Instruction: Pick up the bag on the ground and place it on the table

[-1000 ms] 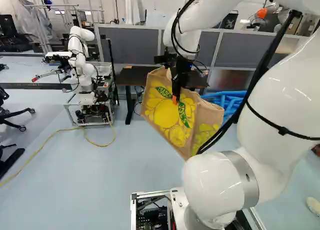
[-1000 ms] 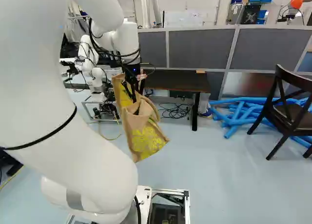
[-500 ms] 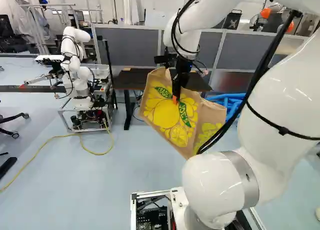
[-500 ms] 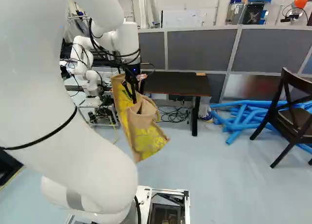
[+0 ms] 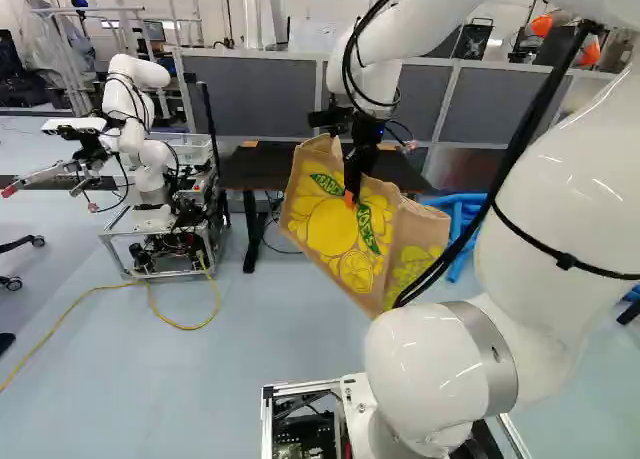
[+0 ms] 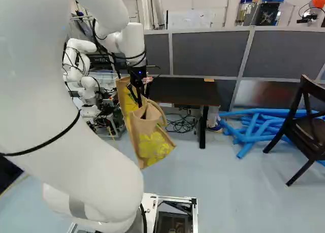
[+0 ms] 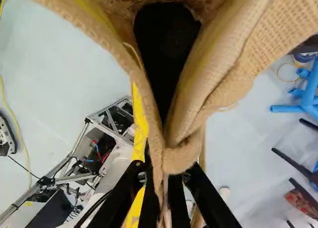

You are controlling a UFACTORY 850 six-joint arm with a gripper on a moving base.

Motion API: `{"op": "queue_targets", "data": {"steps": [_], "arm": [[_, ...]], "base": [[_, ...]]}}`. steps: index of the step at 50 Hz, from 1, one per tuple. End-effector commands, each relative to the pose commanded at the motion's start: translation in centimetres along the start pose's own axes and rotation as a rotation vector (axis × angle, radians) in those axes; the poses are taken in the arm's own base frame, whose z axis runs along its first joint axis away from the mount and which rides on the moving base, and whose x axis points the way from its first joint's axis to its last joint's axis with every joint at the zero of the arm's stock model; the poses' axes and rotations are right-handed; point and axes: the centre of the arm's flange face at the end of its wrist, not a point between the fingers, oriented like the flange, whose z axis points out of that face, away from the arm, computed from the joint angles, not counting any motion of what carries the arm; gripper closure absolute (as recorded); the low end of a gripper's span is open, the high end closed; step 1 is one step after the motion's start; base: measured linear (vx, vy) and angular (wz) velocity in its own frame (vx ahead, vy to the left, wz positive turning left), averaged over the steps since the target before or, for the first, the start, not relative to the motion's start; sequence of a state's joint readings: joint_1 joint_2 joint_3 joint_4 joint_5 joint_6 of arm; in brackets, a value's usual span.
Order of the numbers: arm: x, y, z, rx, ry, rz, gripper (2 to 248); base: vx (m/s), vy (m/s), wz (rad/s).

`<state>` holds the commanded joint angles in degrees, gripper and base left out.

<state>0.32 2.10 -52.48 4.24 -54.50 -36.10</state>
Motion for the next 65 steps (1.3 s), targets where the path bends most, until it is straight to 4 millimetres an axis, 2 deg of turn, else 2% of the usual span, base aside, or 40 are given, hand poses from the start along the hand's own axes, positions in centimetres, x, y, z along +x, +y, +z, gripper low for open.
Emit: {"op": "queue_targets", "data": {"steps": [38,65], "arm": [[0.00,0.00,0.00,0.000,0.000,0.000,228],[-0.06,-0.05,-0.17,-0.002,0.003,0.000,228]], "base": [[0.197,-0.043,-0.012],[0.012,-0.002,-0.008]]}}
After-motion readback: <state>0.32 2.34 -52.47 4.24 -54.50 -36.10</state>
